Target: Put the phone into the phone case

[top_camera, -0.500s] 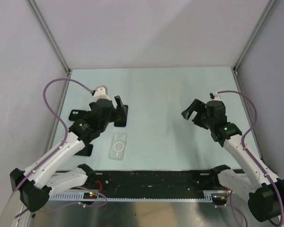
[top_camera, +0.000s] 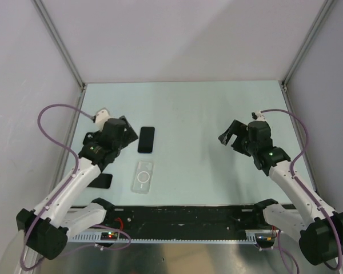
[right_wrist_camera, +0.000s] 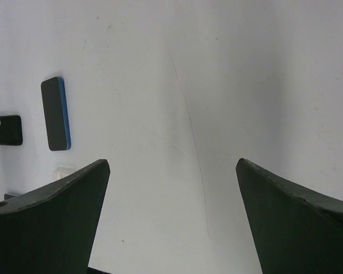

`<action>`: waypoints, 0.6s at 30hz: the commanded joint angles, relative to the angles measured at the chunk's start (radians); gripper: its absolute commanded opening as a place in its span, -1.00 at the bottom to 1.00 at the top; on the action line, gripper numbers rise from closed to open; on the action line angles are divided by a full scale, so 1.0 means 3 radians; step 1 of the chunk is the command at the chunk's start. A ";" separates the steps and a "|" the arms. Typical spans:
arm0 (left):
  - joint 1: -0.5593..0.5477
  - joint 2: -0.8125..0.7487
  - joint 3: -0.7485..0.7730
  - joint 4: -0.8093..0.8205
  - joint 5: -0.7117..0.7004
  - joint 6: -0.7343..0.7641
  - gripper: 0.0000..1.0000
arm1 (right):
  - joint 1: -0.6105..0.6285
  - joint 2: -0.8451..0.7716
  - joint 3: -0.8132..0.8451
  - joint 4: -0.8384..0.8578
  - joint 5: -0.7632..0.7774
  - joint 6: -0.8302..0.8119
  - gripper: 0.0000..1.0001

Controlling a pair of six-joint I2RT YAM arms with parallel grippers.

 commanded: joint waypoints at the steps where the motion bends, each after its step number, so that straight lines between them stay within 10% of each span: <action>1: 0.0493 0.0124 -0.0116 -0.0226 -0.0018 -0.0591 0.97 | 0.0033 0.0101 0.0062 0.0125 -0.0033 -0.0086 0.97; 18: 0.1927 0.1775 0.0444 -0.0144 0.0157 -0.1022 0.23 | 0.0055 0.0168 0.0087 0.0014 -0.0036 -0.0145 0.91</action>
